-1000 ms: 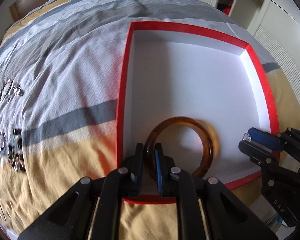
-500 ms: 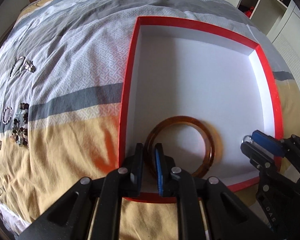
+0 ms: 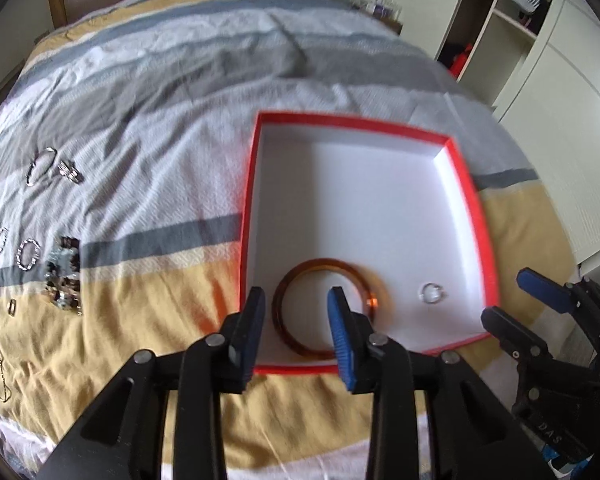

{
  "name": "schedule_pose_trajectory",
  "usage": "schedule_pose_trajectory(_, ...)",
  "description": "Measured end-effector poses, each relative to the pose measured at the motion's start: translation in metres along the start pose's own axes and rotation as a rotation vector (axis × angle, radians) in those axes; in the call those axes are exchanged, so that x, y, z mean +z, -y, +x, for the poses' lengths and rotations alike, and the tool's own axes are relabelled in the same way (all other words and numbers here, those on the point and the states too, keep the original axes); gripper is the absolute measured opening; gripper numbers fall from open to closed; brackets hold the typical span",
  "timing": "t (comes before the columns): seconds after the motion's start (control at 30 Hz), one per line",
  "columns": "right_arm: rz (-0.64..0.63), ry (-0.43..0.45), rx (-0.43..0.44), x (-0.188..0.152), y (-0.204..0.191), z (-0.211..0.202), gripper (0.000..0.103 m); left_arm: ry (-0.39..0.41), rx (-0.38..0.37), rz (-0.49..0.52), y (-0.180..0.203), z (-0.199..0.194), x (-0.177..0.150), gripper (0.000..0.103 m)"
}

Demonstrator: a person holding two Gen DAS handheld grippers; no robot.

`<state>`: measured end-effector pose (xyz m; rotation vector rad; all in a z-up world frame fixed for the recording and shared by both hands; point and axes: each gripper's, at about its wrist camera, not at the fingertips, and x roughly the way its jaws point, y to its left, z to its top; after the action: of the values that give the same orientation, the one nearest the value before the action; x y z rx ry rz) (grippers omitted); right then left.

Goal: Organize jewelry
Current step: 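Open both tools to drop the bangle and ring into the box, then move both tools back toward the remaining jewelry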

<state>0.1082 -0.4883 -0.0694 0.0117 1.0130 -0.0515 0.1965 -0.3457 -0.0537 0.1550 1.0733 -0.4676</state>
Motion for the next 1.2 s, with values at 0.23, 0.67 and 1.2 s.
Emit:
schedule_pose_trajectory(0.23, 0.048, 0.118, -0.024, -0.007, -0.011, -0.076, 0.05, 0.104, 0.007, 0.073, 0.001, -0.074, -0.025, 0.032)
schedule_pose_trajectory(0.67, 0.029, 0.305, 0.038, -0.022, -0.095, -0.187, 0.053, 0.254, 0.126, -0.016, -0.122, -0.203, -0.095, 0.035)
schedule_pose_trajectory(1.2, -0.032, 0.411, 0.113, -0.012, -0.176, -0.239, 0.072, 0.38, 0.252, -0.283, -0.285, -0.3, -0.158, 0.049)
